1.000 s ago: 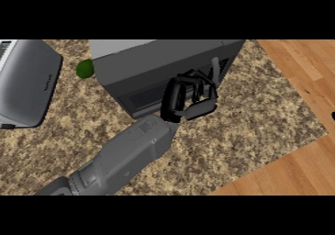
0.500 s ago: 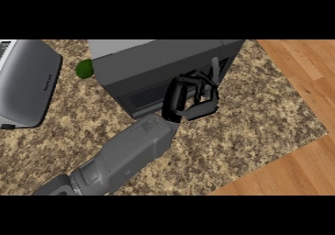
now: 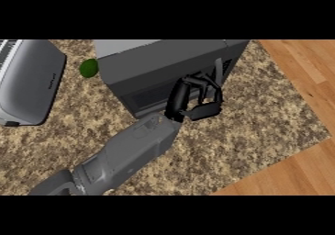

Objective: Pick up the milk, place it into the microwave and close the microwave

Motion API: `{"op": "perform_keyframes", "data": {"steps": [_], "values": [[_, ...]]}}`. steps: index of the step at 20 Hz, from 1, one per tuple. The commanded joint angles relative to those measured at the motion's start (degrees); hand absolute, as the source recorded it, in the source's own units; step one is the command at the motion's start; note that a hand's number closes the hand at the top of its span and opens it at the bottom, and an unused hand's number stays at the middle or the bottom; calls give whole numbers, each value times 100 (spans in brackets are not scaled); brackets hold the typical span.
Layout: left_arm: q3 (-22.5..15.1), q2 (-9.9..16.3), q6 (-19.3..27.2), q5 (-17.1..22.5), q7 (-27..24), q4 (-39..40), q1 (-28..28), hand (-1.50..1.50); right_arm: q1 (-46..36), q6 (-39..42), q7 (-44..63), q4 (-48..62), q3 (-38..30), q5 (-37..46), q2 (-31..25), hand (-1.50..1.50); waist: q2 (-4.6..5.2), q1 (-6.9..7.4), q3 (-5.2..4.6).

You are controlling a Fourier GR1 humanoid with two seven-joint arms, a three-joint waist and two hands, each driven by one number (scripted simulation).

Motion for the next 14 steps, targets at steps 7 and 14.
{"op": "perform_keyframes", "data": {"steps": [7, 14], "values": [[207, 8, 400, 531, 289, 781, 314, 150, 203, -73, 83, -197, -319, -253, -172, -150, -41, 315, -31], [75, 8, 195, 706, 181, 824, 385, -150, 437, -122, 170, -367, -405, -331, -210, -150, -46, 477, -36]]}}
